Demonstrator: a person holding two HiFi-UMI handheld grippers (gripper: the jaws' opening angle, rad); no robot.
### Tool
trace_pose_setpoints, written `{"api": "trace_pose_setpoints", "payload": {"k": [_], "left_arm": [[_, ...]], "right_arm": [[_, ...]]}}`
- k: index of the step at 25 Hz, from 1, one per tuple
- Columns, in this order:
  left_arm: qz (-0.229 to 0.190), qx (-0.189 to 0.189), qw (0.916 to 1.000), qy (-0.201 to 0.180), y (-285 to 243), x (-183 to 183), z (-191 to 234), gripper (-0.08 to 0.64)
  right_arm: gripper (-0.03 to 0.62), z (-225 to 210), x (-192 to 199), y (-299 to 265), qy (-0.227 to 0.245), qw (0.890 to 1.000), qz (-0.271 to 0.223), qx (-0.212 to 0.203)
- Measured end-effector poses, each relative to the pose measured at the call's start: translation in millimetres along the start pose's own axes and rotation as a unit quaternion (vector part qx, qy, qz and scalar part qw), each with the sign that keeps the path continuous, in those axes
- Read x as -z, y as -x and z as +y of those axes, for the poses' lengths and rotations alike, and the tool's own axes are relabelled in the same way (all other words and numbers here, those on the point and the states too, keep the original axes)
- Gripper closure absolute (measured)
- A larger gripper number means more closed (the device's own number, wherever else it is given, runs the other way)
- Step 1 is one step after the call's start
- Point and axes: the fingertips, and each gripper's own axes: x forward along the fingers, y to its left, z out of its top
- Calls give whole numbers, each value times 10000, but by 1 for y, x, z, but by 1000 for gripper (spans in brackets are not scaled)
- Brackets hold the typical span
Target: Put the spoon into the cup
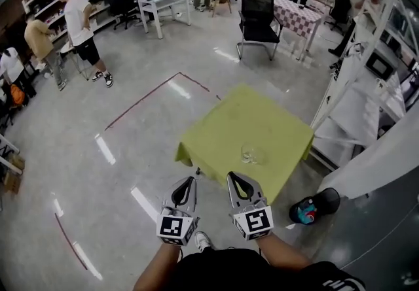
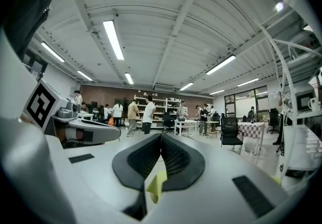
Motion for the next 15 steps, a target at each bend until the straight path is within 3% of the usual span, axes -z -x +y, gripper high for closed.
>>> {"api": "trace_pose_setpoints", "payload": {"k": [7, 15], "left_arm": [[-95, 423, 9991, -2, -22, -5, 20, 548], [-129, 821, 9965, 47, -43, -4, 22, 548]], "right_arm": [[586, 12, -9, -32, -78, 9993, -75, 359], [586, -6, 1, -32, -53, 9966, 97, 815]]}}
